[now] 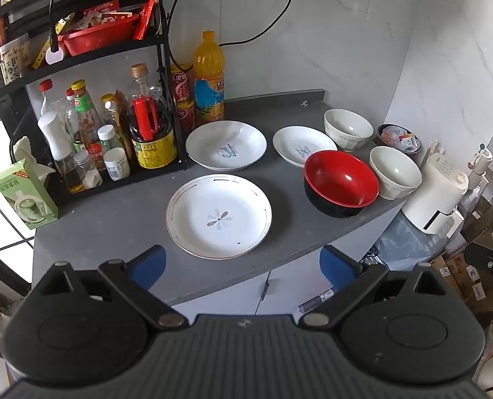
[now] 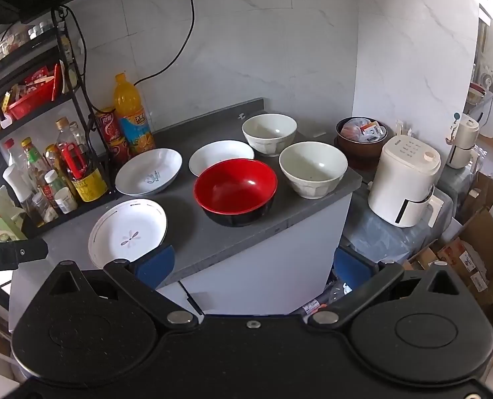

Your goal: Organize plates and bowls

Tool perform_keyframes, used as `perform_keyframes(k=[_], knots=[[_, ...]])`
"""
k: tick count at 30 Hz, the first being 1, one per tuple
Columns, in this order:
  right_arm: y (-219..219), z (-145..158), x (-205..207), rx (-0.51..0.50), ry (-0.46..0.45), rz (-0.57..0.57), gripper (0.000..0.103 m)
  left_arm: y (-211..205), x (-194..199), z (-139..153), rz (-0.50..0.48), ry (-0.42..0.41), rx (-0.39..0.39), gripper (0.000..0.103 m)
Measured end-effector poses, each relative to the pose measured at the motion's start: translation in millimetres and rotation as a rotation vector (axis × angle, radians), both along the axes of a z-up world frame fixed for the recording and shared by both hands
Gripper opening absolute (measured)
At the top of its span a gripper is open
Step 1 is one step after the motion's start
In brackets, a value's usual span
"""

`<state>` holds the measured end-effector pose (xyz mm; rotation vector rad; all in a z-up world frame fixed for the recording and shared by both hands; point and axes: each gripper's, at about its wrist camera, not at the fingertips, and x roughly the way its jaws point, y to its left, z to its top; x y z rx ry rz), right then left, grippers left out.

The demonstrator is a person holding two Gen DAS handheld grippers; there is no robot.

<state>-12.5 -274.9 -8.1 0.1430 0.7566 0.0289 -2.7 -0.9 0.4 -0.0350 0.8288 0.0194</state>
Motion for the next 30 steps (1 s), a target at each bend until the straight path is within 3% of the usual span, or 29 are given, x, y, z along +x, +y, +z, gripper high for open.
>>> perform_keyframes(k=[19,22,30], knots=[[-1.1,-6.9,11.6,-0.014,0.042,-0.044,0.103,-0.1,23.9,-9.6,-0.017,0.044,0.002,0.098],[-1.4,-10.8,15.2,0.005,0.044,-0.034,0.103,-0.7,26.8,-14.8,-0.021,0.035,0.032,0.098],[-5.1,-17.9,24.2,0.026,0.050,-0.077,0.103,4.3,36.0,-21.5,0.003,0.068,0.023,0.098]])
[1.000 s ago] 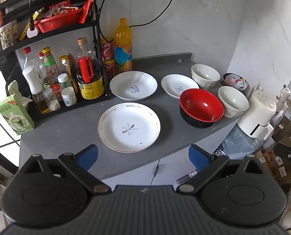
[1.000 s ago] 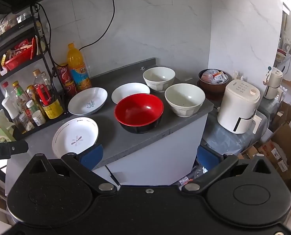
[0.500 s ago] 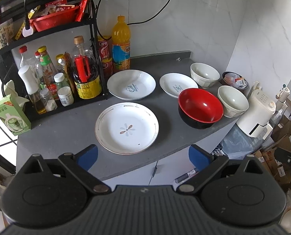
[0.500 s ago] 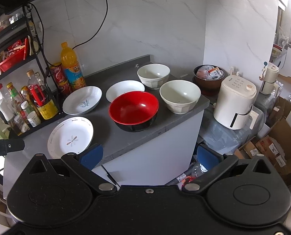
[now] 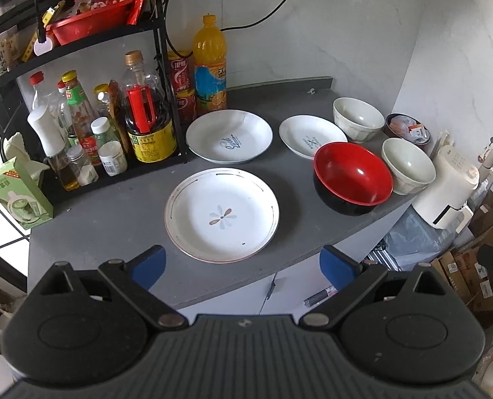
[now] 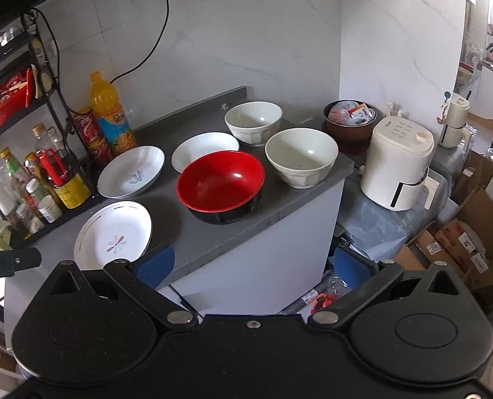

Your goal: Organize plates and bowls

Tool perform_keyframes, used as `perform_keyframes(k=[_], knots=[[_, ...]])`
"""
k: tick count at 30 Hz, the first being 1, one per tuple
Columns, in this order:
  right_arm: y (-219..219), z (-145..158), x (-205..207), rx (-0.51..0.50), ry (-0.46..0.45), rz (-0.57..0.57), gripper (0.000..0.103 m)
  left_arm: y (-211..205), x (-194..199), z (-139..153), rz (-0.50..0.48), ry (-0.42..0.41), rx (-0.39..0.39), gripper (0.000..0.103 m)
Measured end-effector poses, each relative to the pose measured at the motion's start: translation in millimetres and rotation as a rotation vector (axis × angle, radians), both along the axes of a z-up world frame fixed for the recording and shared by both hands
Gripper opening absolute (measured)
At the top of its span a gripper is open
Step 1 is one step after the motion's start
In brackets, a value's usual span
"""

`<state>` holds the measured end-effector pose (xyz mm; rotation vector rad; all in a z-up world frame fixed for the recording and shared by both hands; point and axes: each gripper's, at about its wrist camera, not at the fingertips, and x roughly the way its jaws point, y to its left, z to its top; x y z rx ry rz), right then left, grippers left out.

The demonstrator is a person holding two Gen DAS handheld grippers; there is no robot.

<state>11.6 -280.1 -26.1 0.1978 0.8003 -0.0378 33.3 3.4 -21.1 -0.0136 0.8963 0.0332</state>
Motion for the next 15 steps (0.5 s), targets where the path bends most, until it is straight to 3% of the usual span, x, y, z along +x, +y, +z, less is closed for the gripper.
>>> perform_keyframes(k=[15], knots=[[1.1,-0.7,0.3,-0.028,-0.008,0.012,0.103,-0.6,11.2,-4.4,-0.042,-0.022,-0.036,0.098]])
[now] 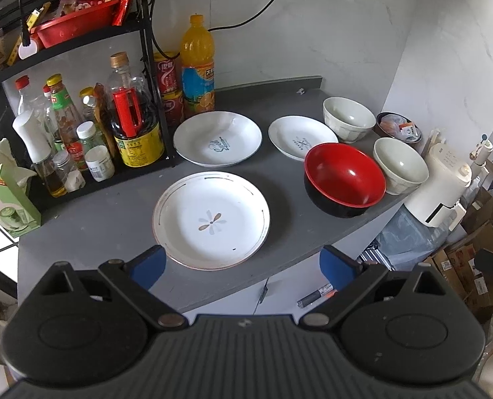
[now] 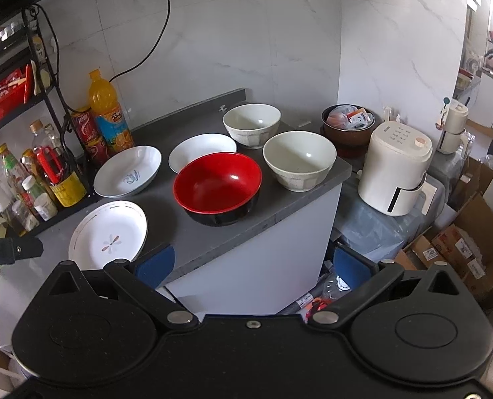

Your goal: Organize plates and bowls

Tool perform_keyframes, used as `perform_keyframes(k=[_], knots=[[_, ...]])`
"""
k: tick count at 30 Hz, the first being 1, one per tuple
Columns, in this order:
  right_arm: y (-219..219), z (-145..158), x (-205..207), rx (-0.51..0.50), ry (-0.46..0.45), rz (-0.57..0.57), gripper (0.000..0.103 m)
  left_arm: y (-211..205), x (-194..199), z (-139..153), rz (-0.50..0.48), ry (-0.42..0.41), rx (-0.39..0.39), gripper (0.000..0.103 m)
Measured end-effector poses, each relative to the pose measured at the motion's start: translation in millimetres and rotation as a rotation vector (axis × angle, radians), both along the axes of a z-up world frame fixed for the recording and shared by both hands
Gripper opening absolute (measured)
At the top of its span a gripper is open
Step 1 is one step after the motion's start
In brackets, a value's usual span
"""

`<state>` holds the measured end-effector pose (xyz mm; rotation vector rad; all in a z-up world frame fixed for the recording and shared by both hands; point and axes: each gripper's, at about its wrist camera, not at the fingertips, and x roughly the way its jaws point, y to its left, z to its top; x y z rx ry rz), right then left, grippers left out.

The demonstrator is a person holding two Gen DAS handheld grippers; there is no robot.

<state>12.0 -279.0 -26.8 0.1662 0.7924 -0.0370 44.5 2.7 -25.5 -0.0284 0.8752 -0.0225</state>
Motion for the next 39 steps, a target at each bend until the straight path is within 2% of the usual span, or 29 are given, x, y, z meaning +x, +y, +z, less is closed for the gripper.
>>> perform_keyframes(k=[7,11,19,28,33,39], knots=[[1.1,-3.3,5.5,0.009,0.002,-0.018,0.103,6.5,8.5,-4.6,-0.009,0.005,-0.030,0.098],[3.3,-5.4,10.1,0.027,-0.003,-0.036,0.103,8.7,14.6,-8.3,-0.044,0.006,-0.003,0.098],[13.6,-13.3,22.7,0.060,-0.020,-0.080,0.103,19.3,28.1,-14.0,-0.090,-0.010,0.001,0.098],[22.5,-15.2,36.0,0.057,-0.025,-0.139,0.103,28.3,49.7,-15.2,-0.137,-0.015,0.030,0.098],[22.7,-14.1,39.6,0.035,-0.022,-0.147,0.103,26.4,58.0,-17.2,-0.151,-0.006,0.012,0.098],[11.5,-15.7,47.8,0.074,-0.003,-0.175,0.103,18.7,70.0,-25.3,-0.149,0.013,0.003,0.098]])
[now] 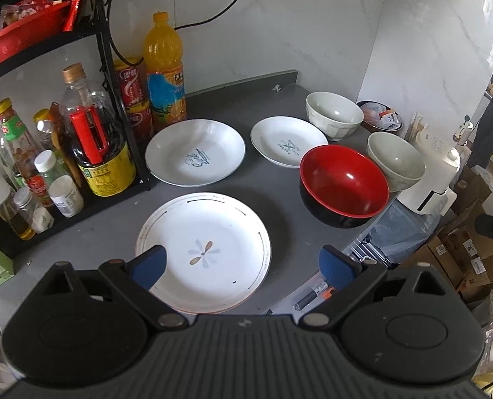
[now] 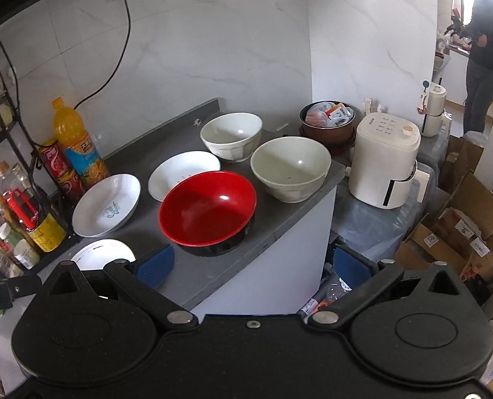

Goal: Organize plates and bowls
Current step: 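Move both grippers toward the large cream bowl beside the red bowl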

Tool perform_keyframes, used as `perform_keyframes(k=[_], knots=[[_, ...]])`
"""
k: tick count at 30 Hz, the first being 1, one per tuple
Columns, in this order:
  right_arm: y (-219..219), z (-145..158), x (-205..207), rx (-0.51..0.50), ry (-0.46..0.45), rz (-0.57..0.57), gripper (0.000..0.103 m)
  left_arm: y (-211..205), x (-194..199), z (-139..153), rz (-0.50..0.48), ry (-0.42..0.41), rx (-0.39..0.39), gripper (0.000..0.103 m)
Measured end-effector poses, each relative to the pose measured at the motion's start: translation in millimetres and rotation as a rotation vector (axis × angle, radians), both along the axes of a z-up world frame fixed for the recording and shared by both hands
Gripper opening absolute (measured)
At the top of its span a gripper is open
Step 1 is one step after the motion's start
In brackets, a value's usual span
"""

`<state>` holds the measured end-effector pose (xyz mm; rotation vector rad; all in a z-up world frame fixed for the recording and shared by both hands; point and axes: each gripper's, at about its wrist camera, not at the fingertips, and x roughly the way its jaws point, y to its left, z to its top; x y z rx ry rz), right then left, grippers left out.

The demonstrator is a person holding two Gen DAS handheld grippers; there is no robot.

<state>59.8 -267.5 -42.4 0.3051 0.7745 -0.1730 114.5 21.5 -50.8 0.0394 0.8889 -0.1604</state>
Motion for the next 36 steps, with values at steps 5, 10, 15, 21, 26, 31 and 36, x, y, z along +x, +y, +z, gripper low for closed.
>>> perform_keyframes(k=[5,10,15,21,26,31,36], knots=[[-17.0,-4.0,14.7,0.024,0.001,-0.003,0.103,-12.3,15.9,-7.6,0.017,0.019,-0.018,0.097],[-41.3,-18.1,38.0,0.041,0.025,-0.010,0.103,-33.0,39.1,-14.5,0.042,0.025,-0.022,0.096],[-61.3,-29.1,65.4,0.005,0.041,0.022,0.103,-61.7,65.5,-15.7,0.058,0.018,-0.029,0.096],[-82.9,-37.7,97.8,-0.001,0.050,0.065,0.103,-101.3,95.8,-21.1,0.062,0.024,-0.022,0.093],[-103.7,-49.7,123.8,0.013,0.064,0.095,0.101,-131.4,118.3,-32.1,0.078,0.048,-0.028,0.089],[-121.0,-64.3,148.0,0.021,0.082,0.133,0.085,-159.0,141.0,-45.7,0.085,0.072,-0.033,0.077],[-138.5,-82.4,169.5,0.057,0.115,0.169,0.076,-188.2,160.3,-61.0,0.080,0.097,-0.031,0.064]])
